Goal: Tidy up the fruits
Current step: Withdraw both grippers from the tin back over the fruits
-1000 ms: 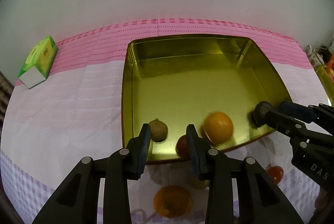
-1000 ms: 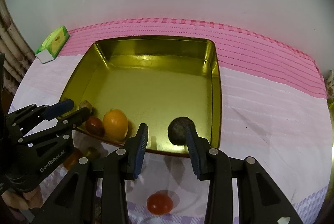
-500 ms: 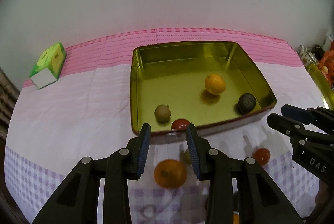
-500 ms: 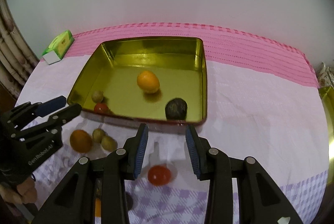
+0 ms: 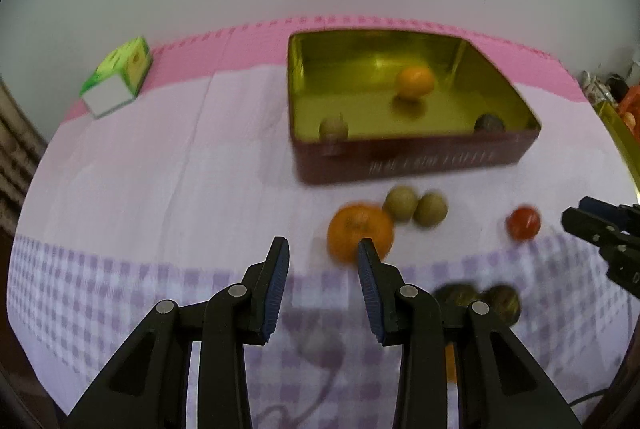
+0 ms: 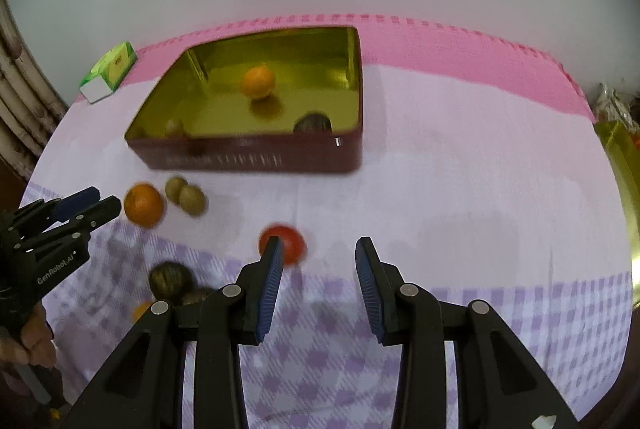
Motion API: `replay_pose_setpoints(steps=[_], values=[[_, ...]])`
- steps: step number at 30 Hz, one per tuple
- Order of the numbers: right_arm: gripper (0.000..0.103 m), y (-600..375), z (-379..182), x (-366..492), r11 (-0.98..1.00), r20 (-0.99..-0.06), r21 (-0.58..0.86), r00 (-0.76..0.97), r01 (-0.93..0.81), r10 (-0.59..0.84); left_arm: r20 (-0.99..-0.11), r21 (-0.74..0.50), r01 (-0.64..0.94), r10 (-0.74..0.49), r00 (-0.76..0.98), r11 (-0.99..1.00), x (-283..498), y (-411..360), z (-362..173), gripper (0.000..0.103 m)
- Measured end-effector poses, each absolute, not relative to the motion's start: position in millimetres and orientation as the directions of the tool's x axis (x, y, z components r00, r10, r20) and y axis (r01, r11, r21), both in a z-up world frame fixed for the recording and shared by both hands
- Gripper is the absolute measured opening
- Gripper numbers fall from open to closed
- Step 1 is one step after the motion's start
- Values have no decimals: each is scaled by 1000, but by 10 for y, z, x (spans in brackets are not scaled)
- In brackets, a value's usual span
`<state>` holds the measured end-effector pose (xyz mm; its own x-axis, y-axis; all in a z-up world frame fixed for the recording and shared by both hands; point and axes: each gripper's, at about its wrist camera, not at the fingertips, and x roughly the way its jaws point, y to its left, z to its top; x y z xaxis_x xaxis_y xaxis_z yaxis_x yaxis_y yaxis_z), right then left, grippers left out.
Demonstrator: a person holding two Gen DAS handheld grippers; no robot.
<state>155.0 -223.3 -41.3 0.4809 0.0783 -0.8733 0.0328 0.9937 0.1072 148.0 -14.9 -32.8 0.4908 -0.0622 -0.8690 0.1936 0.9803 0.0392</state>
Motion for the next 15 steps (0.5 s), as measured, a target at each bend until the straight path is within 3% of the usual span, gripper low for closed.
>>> replay_pose_setpoints(steps=[15], values=[[36,-2035,-727,1064,992,-907,129,404,1,117,-893,23,158,-51,446,987,1040,97,-634,38]])
